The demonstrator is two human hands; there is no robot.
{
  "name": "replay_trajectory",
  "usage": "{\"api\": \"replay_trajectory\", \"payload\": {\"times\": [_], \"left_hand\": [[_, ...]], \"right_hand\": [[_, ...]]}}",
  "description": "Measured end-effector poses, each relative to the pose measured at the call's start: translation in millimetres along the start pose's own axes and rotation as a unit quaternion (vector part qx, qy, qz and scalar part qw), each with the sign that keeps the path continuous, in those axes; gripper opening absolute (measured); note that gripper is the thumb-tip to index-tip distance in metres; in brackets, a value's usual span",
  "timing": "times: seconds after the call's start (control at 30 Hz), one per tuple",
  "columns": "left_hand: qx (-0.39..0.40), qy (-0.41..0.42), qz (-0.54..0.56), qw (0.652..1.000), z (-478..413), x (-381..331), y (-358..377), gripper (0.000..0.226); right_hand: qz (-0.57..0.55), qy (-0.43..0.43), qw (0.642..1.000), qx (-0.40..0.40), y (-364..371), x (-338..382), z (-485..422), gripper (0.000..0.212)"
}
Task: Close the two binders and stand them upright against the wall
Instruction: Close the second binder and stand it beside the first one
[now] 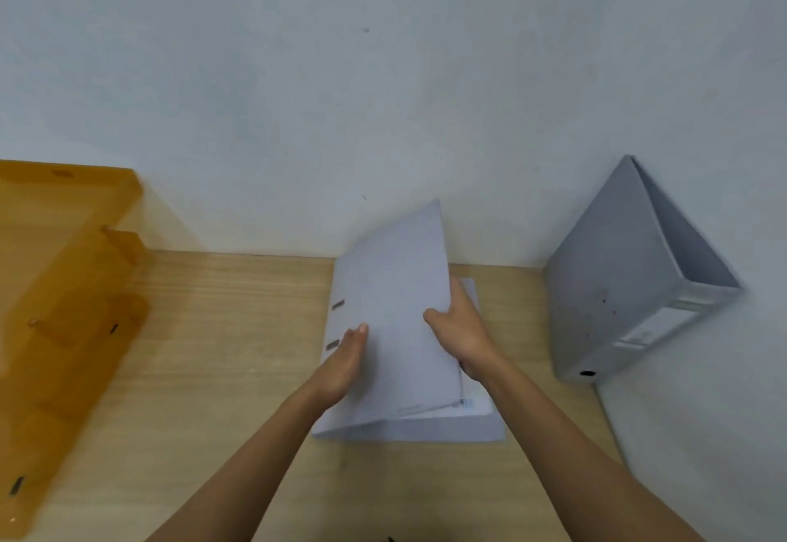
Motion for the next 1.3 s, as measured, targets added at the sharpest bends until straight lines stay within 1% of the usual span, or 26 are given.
{"api": "replay_trajectory", "payload": {"times": [0.07,0.13,0.17,0.2,0.27,0.33,0.43,0.6,0.73,0.83,0.9,0.97,1.0,1.03,1.07,1.1,1.13,1.17,1.2,1.27,1.3], "left_hand": [[-0.026,-0.015,-0.077,0.997,-5.7,25.7,-2.9,0.062],[-0.060,-0.021,-0.088,0.994,-9.2,43.5,-8.2,0.041],[-0.075,-0.024,-0.085,0.993,-9.9,51.3,-9.2,0.038],[-0.079,-0.035,-0.079,0.993,-9.8,58.5,-7.5,0.045],[-0.077,-0.061,-0.071,0.993,-7.0,69.6,-2.6,0.068],[-0.083,-0.082,-0.081,0.990,-6.2,77.8,5.9,0.081],[-0.097,-0.085,-0.087,0.988,-7.3,81.3,18.8,0.086],[-0.121,-0.099,-0.088,0.984,-5.5,82.8,29.9,0.088],[-0.123,-0.092,-0.098,0.983,-0.2,85.6,37.4,0.088],[-0.125,-0.090,-0.088,0.984,-0.6,86.4,40.2,0.089],[-0.120,-0.102,-0.066,0.985,-3.8,89.8,37.4,0.095],[-0.129,-0.138,-0.031,0.981,-8.6,102.3,30.3,0.104],[-0.136,-0.155,-0.005,0.978,-10.5,106.4,27.5,0.103],[-0.147,-0.171,0.032,0.974,-9.7,106.3,26.2,0.093],[-0.159,-0.189,0.076,0.966,-7.6,103.2,26.2,0.077],[-0.157,-0.208,0.126,0.957,-6.7,101.2,28.8,0.060],[-0.143,-0.230,0.171,0.947,-5.5,100.4,33.4,0.050],[-0.120,-0.251,0.207,0.938,-4.1,99.6,40.7,0.053],[-0.099,-0.261,0.237,0.931,-1.4,97.8,47.5,0.062],[-0.054,-0.230,0.289,0.928,-1.3,85.1,65.0,0.076],[-0.036,-0.207,0.319,0.924,-1.5,77.2,73.6,0.076]], "right_hand": [[-0.007,0.027,0.999,-0.016,-17.7,-32.8,6.5,0.075],[0.000,0.052,0.998,-0.037,-32.2,-62.4,14.5,0.078],[0.005,0.058,0.997,-0.049,-38.9,-73.2,17.9,0.077],[0.009,0.065,0.996,-0.061,-44.8,-83.3,18.8,0.078],[0.031,0.073,0.994,-0.079,-50.6,-100.8,16.3,0.084],[0.073,0.093,0.990,-0.074,-51.7,-119.7,13.5,0.091],[0.145,0.114,0.982,-0.041,-47.3,-144.7,8.6,0.090],[0.206,0.099,0.972,0.050,-31.3,-170.2,1.1,0.079],[0.223,0.113,0.961,0.116,-20.2,-192.6,5.4,0.078],[0.239,0.106,0.956,0.129,-16.2,-205.7,9.4,0.081],[0.229,0.110,0.959,0.129,-15.9,-207.1,6.0,0.081],[0.203,0.121,0.962,0.135,-14.3,-204.8,1.9,0.079],[0.187,0.128,0.964,0.138,-13.3,-202.8,1.1,0.077],[0.168,0.134,0.966,0.141,-12.1,-200.5,1.0,0.076],[0.149,0.139,0.968,0.145,-11.3,-197.9,1.6,0.074],[0.133,0.144,0.970,0.147,-11.4,-195.0,2.8,0.072],[0.122,0.146,0.970,0.149,-11.1,-191.8,3.9,0.070],[0.114,0.149,0.971,0.148,-13.0,-188.4,6.1,0.069],[0.106,0.150,0.972,0.147,-13.7,-184.5,8.1,0.068],[0.082,0.151,0.975,0.139,-17.6,-176.1,11.7,0.066],[0.069,0.151,0.977,0.134,-19.4,-171.8,13.3,0.066]]}}
Point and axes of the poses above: each hand's wrist, its own z-axis away from the middle knuckle, its own y-axis out of the palm, x = y × z, the point moved 6 cm from there along -z, towards the middle knuckle, and after that the axes turned 2 degrees about x, right-handed, at the moved point
